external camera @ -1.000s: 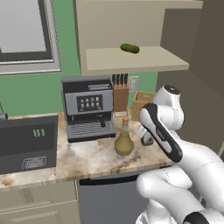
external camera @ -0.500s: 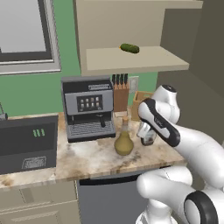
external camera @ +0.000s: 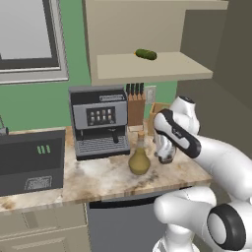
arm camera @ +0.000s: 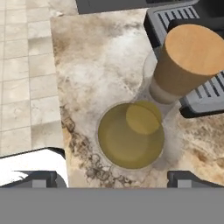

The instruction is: Pick the syrup bottle and oil and vinegar bottle from the counter and place them in the cabinet.

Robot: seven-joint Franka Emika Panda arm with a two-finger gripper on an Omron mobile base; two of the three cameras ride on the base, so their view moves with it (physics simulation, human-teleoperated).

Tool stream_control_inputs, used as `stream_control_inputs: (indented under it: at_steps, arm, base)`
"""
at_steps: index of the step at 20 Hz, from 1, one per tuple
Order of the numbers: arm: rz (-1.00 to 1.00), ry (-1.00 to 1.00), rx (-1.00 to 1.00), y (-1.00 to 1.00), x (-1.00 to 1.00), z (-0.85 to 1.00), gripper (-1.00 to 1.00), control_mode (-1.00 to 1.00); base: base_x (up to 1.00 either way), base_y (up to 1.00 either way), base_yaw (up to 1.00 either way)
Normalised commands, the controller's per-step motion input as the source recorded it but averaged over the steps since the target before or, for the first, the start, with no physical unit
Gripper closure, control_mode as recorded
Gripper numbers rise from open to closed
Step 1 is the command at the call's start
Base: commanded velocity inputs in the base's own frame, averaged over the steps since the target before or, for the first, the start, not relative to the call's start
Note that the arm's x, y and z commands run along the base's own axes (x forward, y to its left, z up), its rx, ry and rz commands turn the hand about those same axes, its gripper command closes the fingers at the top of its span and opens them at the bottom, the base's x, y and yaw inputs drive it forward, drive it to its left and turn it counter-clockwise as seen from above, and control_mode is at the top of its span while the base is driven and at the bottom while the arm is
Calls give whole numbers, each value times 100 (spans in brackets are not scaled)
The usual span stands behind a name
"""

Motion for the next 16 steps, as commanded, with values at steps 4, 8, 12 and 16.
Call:
stream_control_inputs:
  at_steps: [4,8,12,16]
  arm:
    - [22,-2,0,0,0,-2,-100,-100]
    - [19,-1,0,0,3,-4,-100,-100]
    - [12,0,0,0,12,-3,-100,-100]
    - [5,0,0,0,16,-3,-100,-100]
  base:
    - [0,0,0]
    - [0,0,0]
    - [0,0,0]
    - [0,0,0]
